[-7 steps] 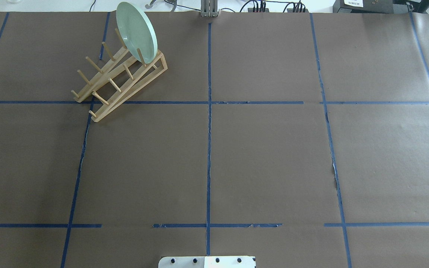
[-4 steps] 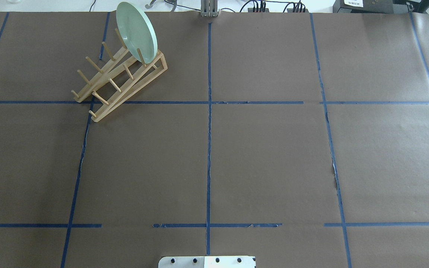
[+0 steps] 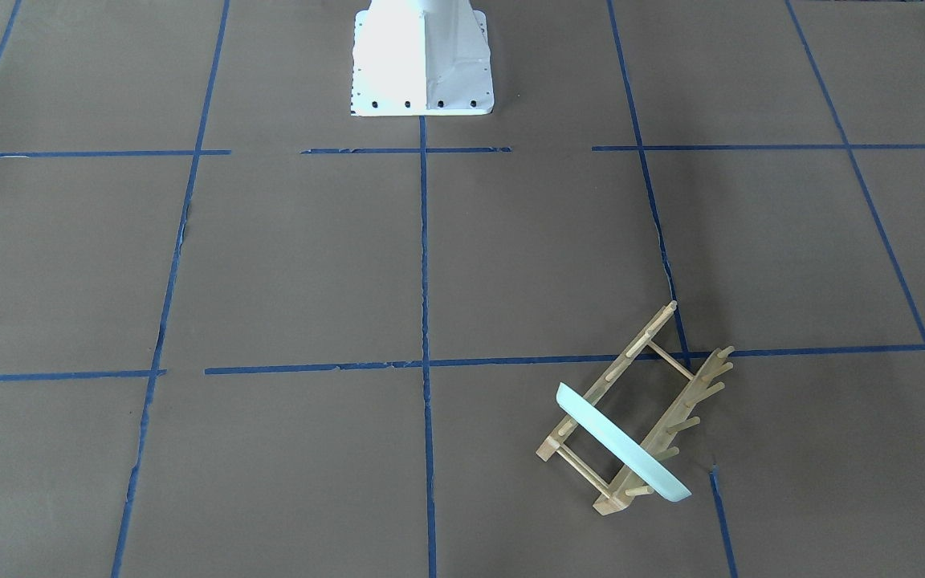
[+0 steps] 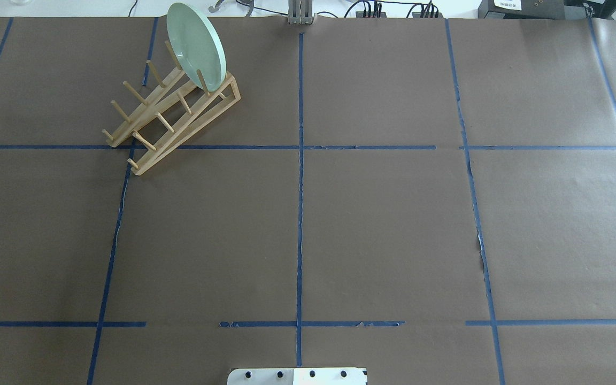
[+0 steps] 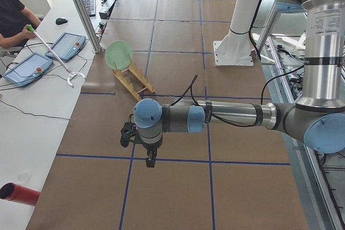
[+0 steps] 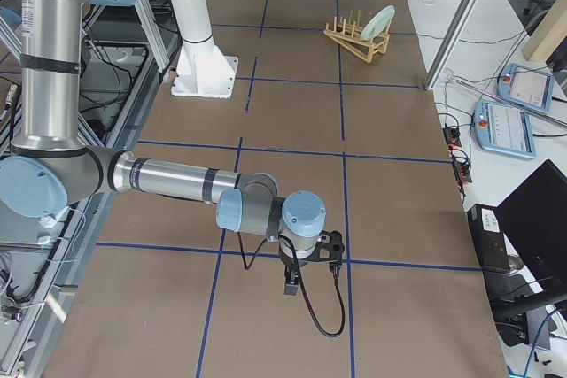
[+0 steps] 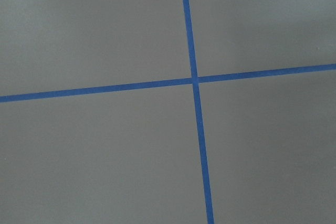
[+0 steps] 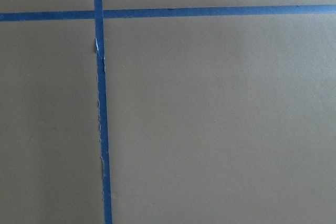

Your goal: Place plate on rack

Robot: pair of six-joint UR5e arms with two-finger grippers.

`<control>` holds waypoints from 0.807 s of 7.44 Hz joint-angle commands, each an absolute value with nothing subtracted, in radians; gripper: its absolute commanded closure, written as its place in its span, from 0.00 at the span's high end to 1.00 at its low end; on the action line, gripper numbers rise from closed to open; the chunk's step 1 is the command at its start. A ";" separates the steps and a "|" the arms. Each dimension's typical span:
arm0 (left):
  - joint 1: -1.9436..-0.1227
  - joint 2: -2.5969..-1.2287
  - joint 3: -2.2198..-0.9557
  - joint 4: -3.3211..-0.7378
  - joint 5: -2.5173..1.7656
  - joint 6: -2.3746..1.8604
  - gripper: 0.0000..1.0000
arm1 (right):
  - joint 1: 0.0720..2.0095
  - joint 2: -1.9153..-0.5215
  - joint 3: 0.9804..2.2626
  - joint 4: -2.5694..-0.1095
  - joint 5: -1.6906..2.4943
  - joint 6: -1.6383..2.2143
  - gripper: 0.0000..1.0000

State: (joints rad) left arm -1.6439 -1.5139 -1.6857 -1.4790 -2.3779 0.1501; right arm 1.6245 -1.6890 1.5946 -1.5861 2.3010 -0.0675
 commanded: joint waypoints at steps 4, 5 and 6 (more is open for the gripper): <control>-1.641 -1.514 -1.684 -1.454 -2.390 0.314 1.00 | 1.624 -1.689 1.594 -1.586 2.301 -0.067 1.00; -1.641 -1.522 -1.675 -1.454 -2.388 0.314 1.00 | 1.624 -1.689 1.594 -1.586 2.301 -0.067 1.00; -1.641 -1.520 -1.677 -1.454 -2.387 0.314 1.00 | 1.624 -1.689 1.594 -1.586 2.301 -0.067 1.00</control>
State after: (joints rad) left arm -1.6415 -1.5186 -1.6786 -1.4540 -2.3883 0.3142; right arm 1.6245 -1.6889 1.5939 -1.5862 2.3010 -0.0675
